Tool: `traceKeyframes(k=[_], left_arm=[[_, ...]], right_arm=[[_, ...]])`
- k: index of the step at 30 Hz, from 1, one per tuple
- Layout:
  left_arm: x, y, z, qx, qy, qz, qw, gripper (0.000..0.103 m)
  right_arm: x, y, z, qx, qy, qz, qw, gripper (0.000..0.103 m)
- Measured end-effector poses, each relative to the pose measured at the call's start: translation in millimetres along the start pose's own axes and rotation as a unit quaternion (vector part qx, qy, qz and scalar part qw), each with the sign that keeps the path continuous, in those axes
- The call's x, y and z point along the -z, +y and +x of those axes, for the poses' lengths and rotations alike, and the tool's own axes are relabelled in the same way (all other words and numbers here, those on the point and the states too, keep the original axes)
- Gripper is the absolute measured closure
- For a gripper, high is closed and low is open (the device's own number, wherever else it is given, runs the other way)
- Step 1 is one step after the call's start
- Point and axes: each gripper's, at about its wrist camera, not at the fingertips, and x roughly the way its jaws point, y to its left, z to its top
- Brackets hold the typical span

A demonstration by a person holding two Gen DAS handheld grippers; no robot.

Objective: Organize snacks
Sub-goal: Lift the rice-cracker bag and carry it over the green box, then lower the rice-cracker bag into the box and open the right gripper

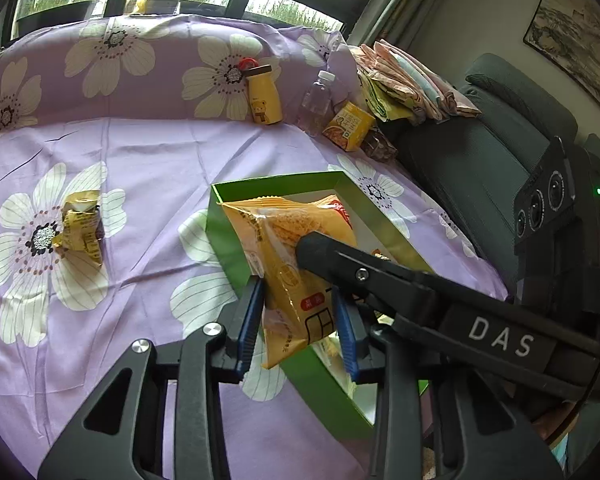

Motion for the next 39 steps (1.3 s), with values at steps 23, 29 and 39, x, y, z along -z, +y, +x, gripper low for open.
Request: traceKeyframes(k=[23, 29, 39], left_arm=[[-5, -19, 78, 0.018, 0.079, 0.004, 0.9967, 0.071], [-4, -19, 86, 0.003, 0.087, 0.007, 0.9962, 0.074], [-14, 7, 58, 0.017, 0.059, -0.023, 0.9978, 0.057]], right_arm=[[-14, -73, 10, 0.083, 0.022, 0.094, 0.992, 0.057], [-11, -82, 15, 0.083, 0.032, 0.120, 0.989, 0.057], [-14, -65, 5, 0.110, 0.000, 0.088, 0.990, 0.050]])
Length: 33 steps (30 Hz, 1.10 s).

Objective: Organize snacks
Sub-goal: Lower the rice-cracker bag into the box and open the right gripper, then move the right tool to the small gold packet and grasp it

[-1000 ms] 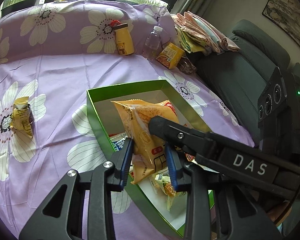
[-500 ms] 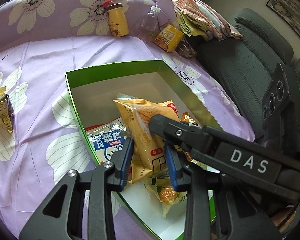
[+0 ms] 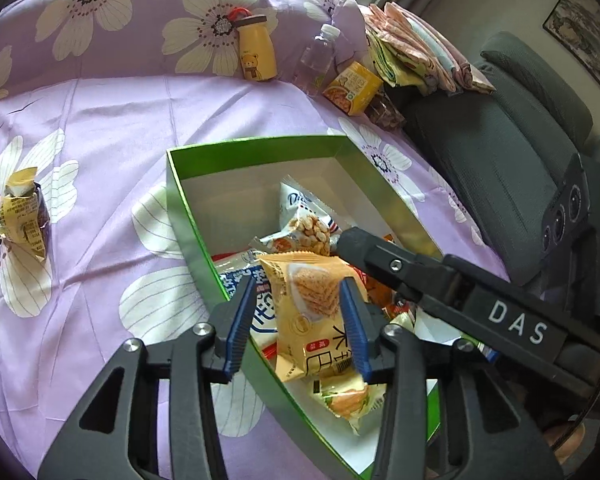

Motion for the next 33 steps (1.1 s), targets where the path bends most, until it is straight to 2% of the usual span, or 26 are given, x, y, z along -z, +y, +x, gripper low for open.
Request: traceKeyframes(k=[1, 3, 6, 9, 12, 14, 20, 25, 27, 32, 33], left_arm=[[-2, 5, -7, 0.001, -0.007, -0.005, 1.0000, 0.049], [-7, 17, -21, -0.025, -0.023, -0.013, 0.9993, 0.035], [-14, 41, -48, -0.053, -0.060, -0.025, 0.9965, 0.034], [-23, 78, -71, -0.076, -0.088, -0.055, 0.9917, 0.022], [-28, 118, -86, -0.124, -0.109, -0.088, 0.9823, 0.021], [-28, 144, -87, -0.134, -0.106, -0.111, 0.9790, 0.021], [-22, 199, -60, -0.105, -0.071, -0.158, 0.9793, 0.021], [-16, 219, -37, -0.080, -0.048, -0.176, 0.9799, 0.022], [-14, 223, -33, -0.083, -0.046, -0.180, 0.9790, 0.023], [-13, 226, -30, -0.074, -0.050, -0.176, 0.9804, 0.034], [-13, 226, -28, -0.068, -0.047, -0.176, 0.9810, 0.038]], right_arm=[[0, 3, -3, 0.000, -0.008, -0.005, 1.000, 0.046], [-1, 11, -8, -0.005, -0.024, -0.015, 1.000, 0.040], [-2, 25, -14, -0.025, -0.039, -0.028, 0.999, 0.032], [-5, 48, -10, -0.070, -0.030, -0.043, 0.996, 0.025], [-9, 80, 4, -0.097, -0.007, -0.061, 0.993, 0.025], [-12, 102, 19, -0.111, 0.009, -0.075, 0.991, 0.025], [-11, 157, 100, -0.118, 0.090, -0.086, 0.985, 0.025], [3, 189, 165, -0.114, 0.155, -0.107, 0.975, 0.025], [8, 195, 183, -0.109, 0.171, -0.114, 0.972, 0.025], [17, 198, 206, -0.093, 0.186, -0.135, 0.969, 0.026], [18, 198, 208, -0.095, 0.187, -0.139, 0.968, 0.030]])
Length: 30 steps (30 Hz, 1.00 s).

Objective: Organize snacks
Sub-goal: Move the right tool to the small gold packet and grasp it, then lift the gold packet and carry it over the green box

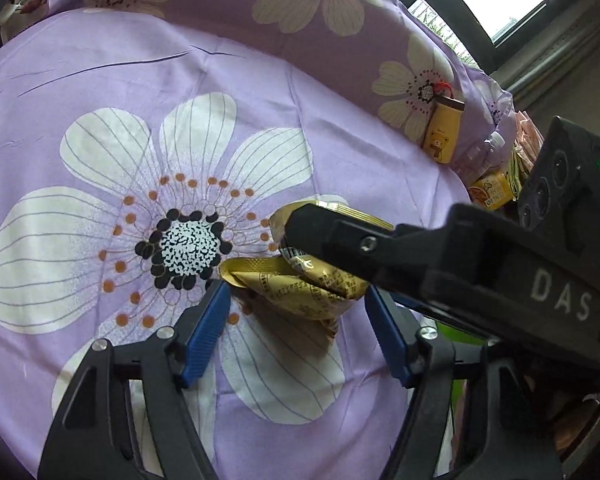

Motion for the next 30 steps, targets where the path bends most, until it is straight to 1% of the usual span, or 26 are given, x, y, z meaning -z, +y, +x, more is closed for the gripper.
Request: traceKeyframes(k=[1, 2, 3, 4, 5, 7, 9, 12, 15, 18, 21, 24, 27, 30], left_arm=[[1, 0, 2, 0.002, 0.003, -0.001, 1.0000, 0.048], [2, 0, 4, -0.003, 0.003, -0.002, 1.0000, 0.055], [2, -2, 6, -0.006, 0.006, 0.001, 1.0000, 0.063], [3, -3, 6, 0.001, 0.008, 0.003, 1.0000, 0.074], [4, -4, 6, 0.011, 0.015, -0.002, 0.9998, 0.078], [7, -7, 5, 0.011, 0.016, -0.007, 0.9998, 0.079], [9, -16, -2, 0.006, 0.008, 0.011, 0.9999, 0.080], [10, -36, -21, 0.005, -0.012, 0.033, 0.9994, 0.080], [10, -57, -43, 0.016, -0.030, 0.048, 0.9983, 0.080], [15, -85, -64, 0.022, -0.048, 0.078, 0.9955, 0.080], [24, -113, -79, 0.028, -0.058, 0.107, 0.9921, 0.080], [35, -141, -81, 0.045, -0.055, 0.134, 0.9883, 0.080], [47, -164, -73, 0.069, -0.038, 0.152, 0.9853, 0.080], [61, -189, -59, 0.078, -0.021, 0.177, 0.9809, 0.080]], right_arm=[[0, -1, 1, 0.000, 0.002, -0.002, 1.000, 0.036], [0, -2, 2, 0.003, 0.003, -0.002, 1.000, 0.040], [1, -4, 3, 0.005, 0.006, 0.001, 1.000, 0.047], [2, -6, 4, -0.002, 0.008, 0.004, 1.000, 0.048], [3, -7, 4, -0.009, 0.007, 0.004, 1.000, 0.048], [7, -5, 2, -0.010, 0.003, -0.004, 1.000, 0.051], [10, -1, -5, -0.002, 0.000, -0.017, 1.000, 0.052], [14, 4, -25, -0.020, -0.016, -0.016, 1.000, 0.052], [17, 12, -54, -0.032, -0.041, -0.024, 0.998, 0.052], [23, 18, -89, -0.041, -0.073, -0.033, 0.996, 0.052], [32, 16, -125, -0.050, -0.101, -0.032, 0.993, 0.052], [43, 5, -156, -0.052, -0.124, -0.019, 0.991, 0.052], [56, -11, -182, -0.034, -0.150, -0.007, 0.988, 0.052], [67, -35, -201, -0.019, -0.166, 0.020, 0.986, 0.052]])
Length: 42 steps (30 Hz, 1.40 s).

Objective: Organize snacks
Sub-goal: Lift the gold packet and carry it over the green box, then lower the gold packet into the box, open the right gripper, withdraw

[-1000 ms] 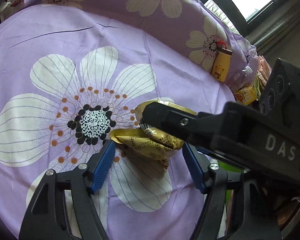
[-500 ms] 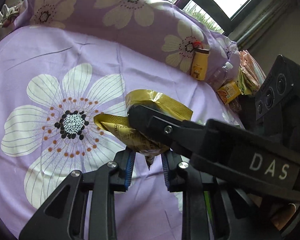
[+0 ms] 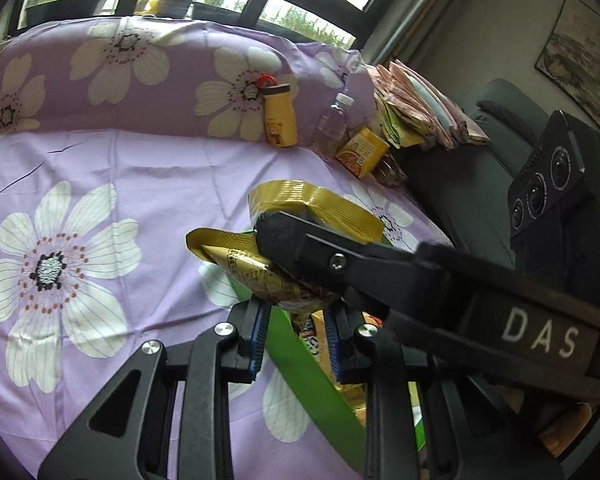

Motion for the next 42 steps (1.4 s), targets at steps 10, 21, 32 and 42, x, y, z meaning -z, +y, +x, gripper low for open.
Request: traceKeyframes(k=[10, 21, 32, 42], left_arm=[[9, -42, 60, 0.021, 0.052, 0.020, 0.9982, 0.080], [13, -42, 95, 0.009, 0.082, 0.000, 0.9966, 0.080], [16, -54, 82, -0.018, 0.074, 0.029, 0.9967, 0.036], [26, -68, 40, -0.051, 0.046, 0.073, 0.9950, 0.006]], right_arm=[[-5, -73, -22, 0.042, 0.000, 0.070, 0.997, 0.052], [-7, -109, -9, 0.033, 0.023, 0.106, 0.994, 0.052], [-1, -118, -20, 0.076, 0.030, 0.127, 0.989, 0.048], [8, -107, -77, 0.190, -0.026, 0.072, 0.979, 0.020]])
